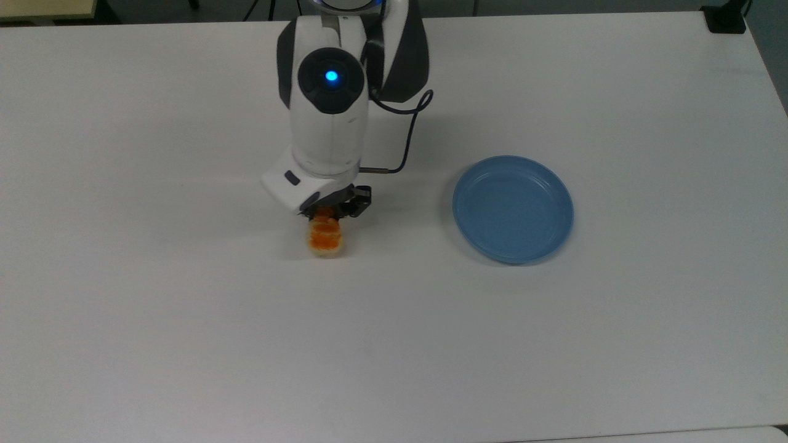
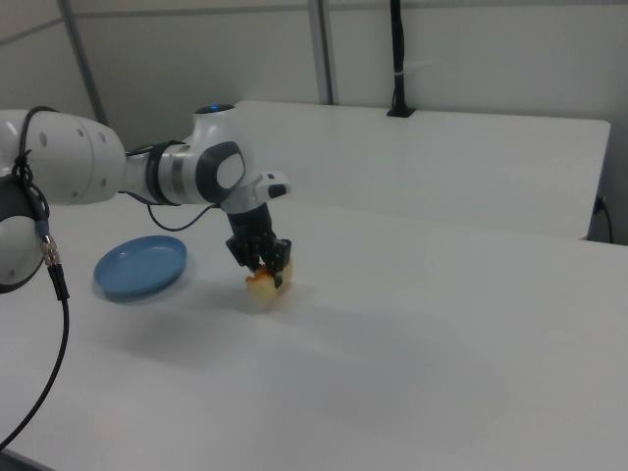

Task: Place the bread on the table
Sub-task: 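Carry the held bread roll away from the plate across the table, then lower the bread roll onto the table and open the gripper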

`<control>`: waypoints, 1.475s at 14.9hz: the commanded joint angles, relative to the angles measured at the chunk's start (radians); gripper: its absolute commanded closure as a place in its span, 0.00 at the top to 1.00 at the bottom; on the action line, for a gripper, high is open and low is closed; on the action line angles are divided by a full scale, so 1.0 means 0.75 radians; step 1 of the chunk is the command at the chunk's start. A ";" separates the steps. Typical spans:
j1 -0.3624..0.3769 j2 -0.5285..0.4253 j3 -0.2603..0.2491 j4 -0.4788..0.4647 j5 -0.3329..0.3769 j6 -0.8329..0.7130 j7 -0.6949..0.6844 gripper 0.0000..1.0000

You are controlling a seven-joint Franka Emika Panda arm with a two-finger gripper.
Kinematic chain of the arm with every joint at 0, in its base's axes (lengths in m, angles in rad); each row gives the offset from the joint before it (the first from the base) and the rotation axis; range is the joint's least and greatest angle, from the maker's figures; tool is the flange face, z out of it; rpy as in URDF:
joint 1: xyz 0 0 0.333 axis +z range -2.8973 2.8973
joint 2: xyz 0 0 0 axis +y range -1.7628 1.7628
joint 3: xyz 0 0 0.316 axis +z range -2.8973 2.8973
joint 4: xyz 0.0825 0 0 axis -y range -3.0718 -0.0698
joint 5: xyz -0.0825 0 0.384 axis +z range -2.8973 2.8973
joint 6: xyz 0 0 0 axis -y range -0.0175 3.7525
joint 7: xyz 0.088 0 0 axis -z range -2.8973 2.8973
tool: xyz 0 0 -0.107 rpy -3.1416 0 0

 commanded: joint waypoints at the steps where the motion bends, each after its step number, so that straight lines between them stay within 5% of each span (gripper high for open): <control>1: -0.128 -0.028 0.007 -0.013 -0.010 -0.009 -0.150 0.37; 8: -0.355 0.015 0.009 0.018 0.001 0.003 -0.501 0.42; 12: -0.411 0.062 0.009 0.016 0.007 0.179 -0.577 0.51; 13: -0.421 0.066 0.009 0.016 0.009 0.179 -0.577 0.59; 14: -0.425 0.066 0.009 0.016 0.011 0.179 -0.573 0.86; 15: -0.425 0.060 0.013 0.016 0.013 0.179 -0.561 1.00; 22: -0.360 -0.134 0.127 0.018 0.011 -0.037 -0.293 1.00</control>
